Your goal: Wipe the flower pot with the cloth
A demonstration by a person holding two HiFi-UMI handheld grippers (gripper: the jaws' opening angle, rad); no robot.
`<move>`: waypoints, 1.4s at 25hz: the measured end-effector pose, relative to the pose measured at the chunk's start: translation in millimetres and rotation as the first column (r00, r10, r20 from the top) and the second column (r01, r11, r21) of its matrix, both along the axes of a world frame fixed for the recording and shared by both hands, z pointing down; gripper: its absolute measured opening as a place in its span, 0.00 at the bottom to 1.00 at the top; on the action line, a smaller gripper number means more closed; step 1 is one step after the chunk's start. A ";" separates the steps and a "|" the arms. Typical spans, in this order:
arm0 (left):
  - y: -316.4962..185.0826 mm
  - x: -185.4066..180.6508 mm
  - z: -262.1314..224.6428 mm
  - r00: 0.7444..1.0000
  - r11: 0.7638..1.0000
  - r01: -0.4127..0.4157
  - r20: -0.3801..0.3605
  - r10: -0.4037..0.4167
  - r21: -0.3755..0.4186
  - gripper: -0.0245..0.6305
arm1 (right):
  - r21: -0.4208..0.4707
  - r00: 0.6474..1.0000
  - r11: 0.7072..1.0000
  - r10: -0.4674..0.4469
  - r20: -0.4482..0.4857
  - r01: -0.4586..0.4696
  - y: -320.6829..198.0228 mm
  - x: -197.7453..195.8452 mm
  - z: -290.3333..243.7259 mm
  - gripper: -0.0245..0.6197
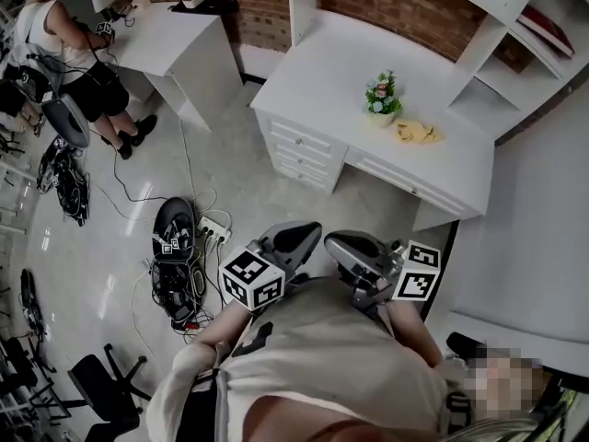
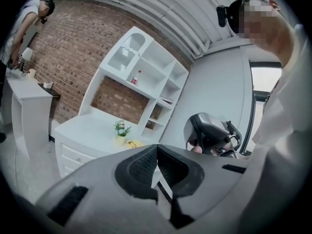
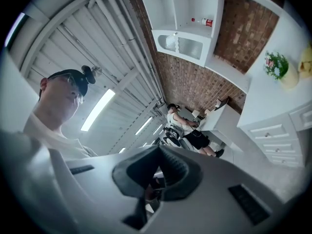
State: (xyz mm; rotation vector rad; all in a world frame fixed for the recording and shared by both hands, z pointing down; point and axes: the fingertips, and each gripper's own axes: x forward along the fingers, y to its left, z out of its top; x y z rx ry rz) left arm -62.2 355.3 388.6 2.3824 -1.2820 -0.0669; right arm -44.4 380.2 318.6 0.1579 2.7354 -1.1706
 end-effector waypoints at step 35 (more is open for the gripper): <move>-133.7 173.7 -5.0 0.979 0.998 -0.056 0.193 0.062 -0.038 0.07 | 0.104 0.979 0.994 0.044 -0.198 -0.024 -145.7 158.9 24.8 0.05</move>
